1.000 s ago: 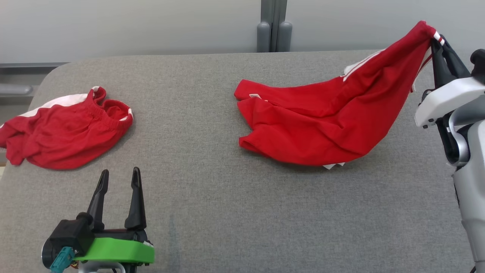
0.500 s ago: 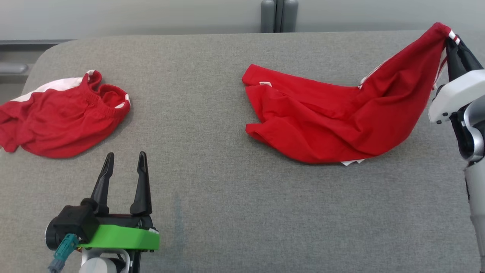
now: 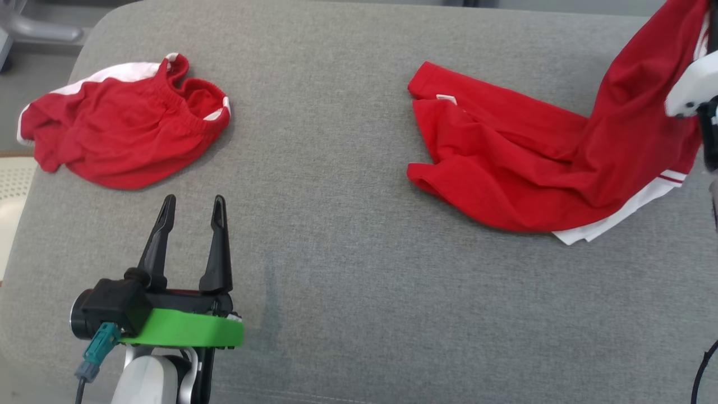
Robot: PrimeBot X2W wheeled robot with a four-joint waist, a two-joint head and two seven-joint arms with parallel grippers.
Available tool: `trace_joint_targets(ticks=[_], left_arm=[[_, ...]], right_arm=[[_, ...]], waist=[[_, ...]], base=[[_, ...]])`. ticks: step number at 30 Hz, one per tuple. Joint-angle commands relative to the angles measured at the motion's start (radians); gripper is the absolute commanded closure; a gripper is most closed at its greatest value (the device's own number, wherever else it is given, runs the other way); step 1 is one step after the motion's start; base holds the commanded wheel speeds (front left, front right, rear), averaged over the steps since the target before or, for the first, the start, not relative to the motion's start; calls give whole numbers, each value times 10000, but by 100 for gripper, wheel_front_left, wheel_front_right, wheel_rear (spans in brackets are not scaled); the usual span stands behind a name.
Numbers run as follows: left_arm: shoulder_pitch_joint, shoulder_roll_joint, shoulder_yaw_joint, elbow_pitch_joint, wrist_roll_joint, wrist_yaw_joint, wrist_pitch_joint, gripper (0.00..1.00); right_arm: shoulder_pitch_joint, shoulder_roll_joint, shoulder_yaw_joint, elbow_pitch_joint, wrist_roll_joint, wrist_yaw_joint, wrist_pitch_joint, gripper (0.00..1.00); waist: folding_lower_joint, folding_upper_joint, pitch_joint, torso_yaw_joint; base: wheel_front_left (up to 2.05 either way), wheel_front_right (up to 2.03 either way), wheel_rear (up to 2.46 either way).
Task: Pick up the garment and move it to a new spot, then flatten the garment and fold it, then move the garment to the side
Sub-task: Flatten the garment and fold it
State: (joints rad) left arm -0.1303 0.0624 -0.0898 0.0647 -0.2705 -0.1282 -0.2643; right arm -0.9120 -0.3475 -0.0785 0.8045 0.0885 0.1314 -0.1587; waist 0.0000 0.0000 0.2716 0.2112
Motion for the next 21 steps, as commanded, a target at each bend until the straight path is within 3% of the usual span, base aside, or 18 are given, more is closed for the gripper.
trace_joint_targets(ticks=[1, 2, 4, 12, 21], left_arm=[[-197, 51, -17, -50, -17, -20, -2, 0], [-231, 48, -30, -40, -11, -20, -2, 0], [-319, 40, -69, -25, 26, -21, -3, 0], [-116, 7, 56, 75, 95, -22, -2, 0], [465, 89, 455, 162, 79, -8, -2, 0]], right_arm=[[-216, 52, -119, 338, -221, -14, -200, 100], [-332, 76, -178, 587, -317, -14, -231, 100], [-560, 130, -224, 1073, -474, -14, -265, 0], [-573, 105, -169, 2208, -757, -14, -421, 0], [823, 426, -99, 1719, 115, -14, -157, 0]], waist=[[0, 0, 306, 299], [0, 0, 330, 328], [0, 0, 349, 365], [0, 0, -59, 155], [0, 0, -919, -595]], base=[[0, 0, 0], [0, 0, 0], [0, 0, 0], [0, 0, 0], [0, 0, 0]])
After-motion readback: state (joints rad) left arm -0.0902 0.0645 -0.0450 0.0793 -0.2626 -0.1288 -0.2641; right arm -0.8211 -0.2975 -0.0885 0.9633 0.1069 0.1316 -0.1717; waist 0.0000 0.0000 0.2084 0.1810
